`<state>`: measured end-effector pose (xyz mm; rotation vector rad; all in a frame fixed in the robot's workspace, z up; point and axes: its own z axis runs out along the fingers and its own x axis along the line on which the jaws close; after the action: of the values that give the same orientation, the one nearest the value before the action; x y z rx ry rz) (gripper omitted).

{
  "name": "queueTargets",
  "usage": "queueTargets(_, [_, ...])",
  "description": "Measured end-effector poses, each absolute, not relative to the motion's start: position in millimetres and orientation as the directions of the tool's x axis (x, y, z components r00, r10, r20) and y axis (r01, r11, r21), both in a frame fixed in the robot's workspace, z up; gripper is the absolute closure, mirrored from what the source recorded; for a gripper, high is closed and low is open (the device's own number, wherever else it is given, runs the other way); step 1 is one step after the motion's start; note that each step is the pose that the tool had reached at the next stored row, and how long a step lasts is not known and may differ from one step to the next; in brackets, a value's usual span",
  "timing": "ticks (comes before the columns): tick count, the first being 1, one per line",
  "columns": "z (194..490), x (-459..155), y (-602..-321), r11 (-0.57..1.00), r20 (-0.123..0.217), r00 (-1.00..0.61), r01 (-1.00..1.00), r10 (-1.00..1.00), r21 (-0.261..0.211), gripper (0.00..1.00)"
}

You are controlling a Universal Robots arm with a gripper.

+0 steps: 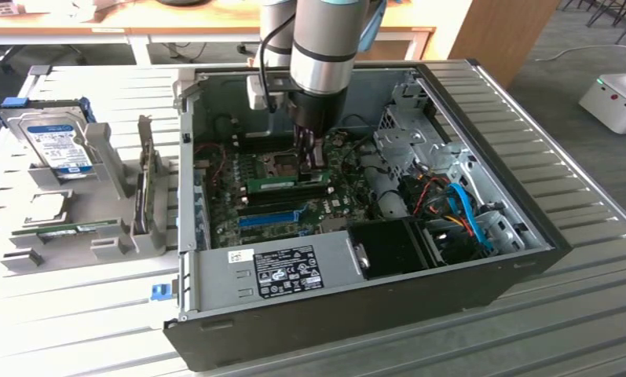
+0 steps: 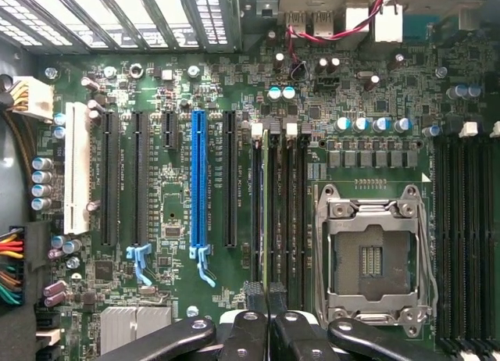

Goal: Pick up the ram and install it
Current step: 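Insert the ram into the slot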

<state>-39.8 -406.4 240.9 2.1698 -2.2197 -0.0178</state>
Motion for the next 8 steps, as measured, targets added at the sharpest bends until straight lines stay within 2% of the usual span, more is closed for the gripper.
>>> queueTargets(8, [237.8, -39.8, -406.5, 0.023, 0.019, -0.022, -0.999, -1.000, 0.034, 0.88])
